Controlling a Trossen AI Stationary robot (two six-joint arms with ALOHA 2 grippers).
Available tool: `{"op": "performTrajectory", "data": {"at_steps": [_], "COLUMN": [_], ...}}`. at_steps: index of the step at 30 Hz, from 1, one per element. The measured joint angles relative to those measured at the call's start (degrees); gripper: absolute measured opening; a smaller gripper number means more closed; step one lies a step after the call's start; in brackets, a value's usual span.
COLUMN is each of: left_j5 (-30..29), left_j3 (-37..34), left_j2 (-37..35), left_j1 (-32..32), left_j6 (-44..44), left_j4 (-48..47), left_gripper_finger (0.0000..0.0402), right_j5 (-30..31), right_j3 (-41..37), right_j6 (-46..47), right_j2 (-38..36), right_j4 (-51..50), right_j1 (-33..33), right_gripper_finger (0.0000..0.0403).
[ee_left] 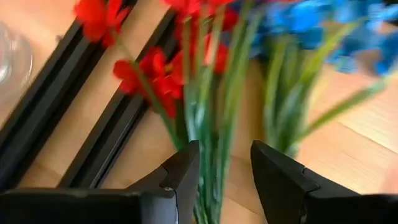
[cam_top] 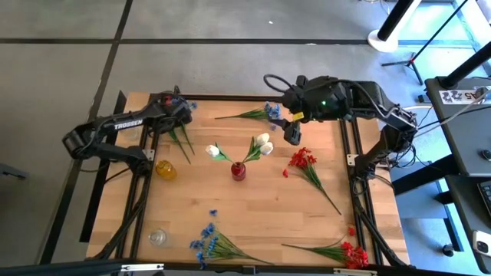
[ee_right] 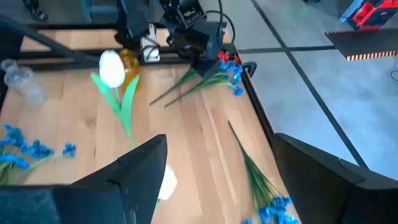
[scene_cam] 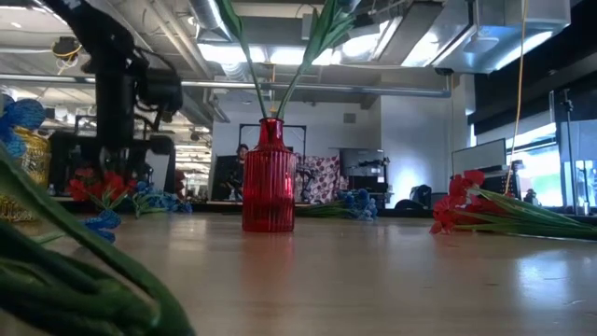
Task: Sort flowers into vase by color
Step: Put the top left red flowers into the yellow vase
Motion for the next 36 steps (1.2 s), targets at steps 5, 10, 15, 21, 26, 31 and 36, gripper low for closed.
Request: {"op": "performTrajectory", "data": {"at_steps": [5,10,15,21,26,31,36], "left_j5": [1.21,4.09,4.11,4.36,5.91,7.68,3.3], "left_j3": [-5.19,-9.58,-10.02,-10.08,-10.07,-6.87,-1.21], "left_j2": [1.9,2.26,2.27,2.32,1.38,-5.65,-16.85], "left_j1": [2.48,5.12,5.85,5.91,5.37,2.36,-3.62], "left_j6": [-5.11,-5.15,-4.93,-3.55,-0.04,3.08,8.02], "left_j4": [5.18,16.36,17.38,17.09,16.61,15.98,14.75], "left_gripper_finger": [0.014,0.014,0.014,0.0112,0.0019,0.0014,0.001], "right_j5": [-0.06,-0.36,-0.41,-0.4,-0.45,-0.44,-3.8], "right_j3": [0.0,0.0,-0.01,0.0,-0.02,0.04,0.04], "right_j6": [0.07,-0.63,-0.58,1.01,0.6,0.45,-1.31], "right_j2": [0.0,0.0,0.0,0.0,-1.47,-4.89,-6.1], "right_j4": [-1.29,-1.77,-1.82,-2.25,-3.17,-3.24,-1.6], "right_j1": [0.7,0.72,0.72,0.77,0.78,0.78,0.78], "right_gripper_finger": [0.0293,0.0293,0.0293,0.0293,0.0293,0.0293,0.0293]}}
